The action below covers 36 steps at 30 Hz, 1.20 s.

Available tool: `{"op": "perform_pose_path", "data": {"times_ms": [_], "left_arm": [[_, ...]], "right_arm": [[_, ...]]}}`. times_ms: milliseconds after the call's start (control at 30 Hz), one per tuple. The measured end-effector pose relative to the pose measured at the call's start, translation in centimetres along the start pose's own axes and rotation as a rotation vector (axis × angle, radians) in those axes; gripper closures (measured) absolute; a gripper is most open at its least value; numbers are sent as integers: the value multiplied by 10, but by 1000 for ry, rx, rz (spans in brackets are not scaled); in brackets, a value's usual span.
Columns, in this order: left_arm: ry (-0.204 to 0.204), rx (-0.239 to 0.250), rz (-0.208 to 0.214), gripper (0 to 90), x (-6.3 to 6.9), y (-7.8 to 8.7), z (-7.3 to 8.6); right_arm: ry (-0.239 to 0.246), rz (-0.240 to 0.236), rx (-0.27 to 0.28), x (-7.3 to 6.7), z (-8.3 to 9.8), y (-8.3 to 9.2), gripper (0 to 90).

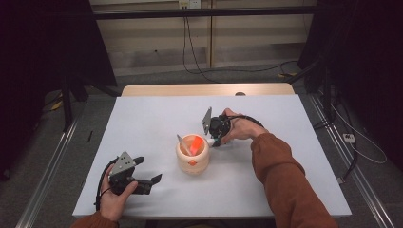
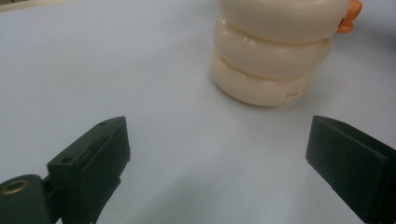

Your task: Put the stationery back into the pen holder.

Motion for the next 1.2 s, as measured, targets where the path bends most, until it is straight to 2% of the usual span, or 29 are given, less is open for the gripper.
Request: {"op": "perform_pose_path", "data": {"times_ms": [133,267,467,667,833,1067,1200], "left_arm": [[-5,1,1,62,0,0,0],[-4,4,1,62,0,0,-1],[-5,0,3,61,1,0,0],[-10,-2,0,62,1,0,0],[-9,-2,-1,61,1,0,-1],[-4,1,-2,62,0,0,-1],[-8,0,-3,61,0,0,-1]], "right_arm": [[-22,16,16,2,-1,3,667],[-54,13,71,3,-5,7,667],[-125,35,101,6,1,11,667],[-174,58,127,9,8,17,667],[-227,83,182,12,8,25,667],[-315,106,305,14,7,35,667],[-348,116,324,12,9,36,667]]}}
Point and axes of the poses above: each handheld gripper's, and its own axes: y roughly backward along the jaws, z roughly out of its underside, x roughly to its right, the point moved 9 cm from there along -y, roughly forward along the jaws, and after that the axes turned 12 degrees about -y, right-handed, at the moved point
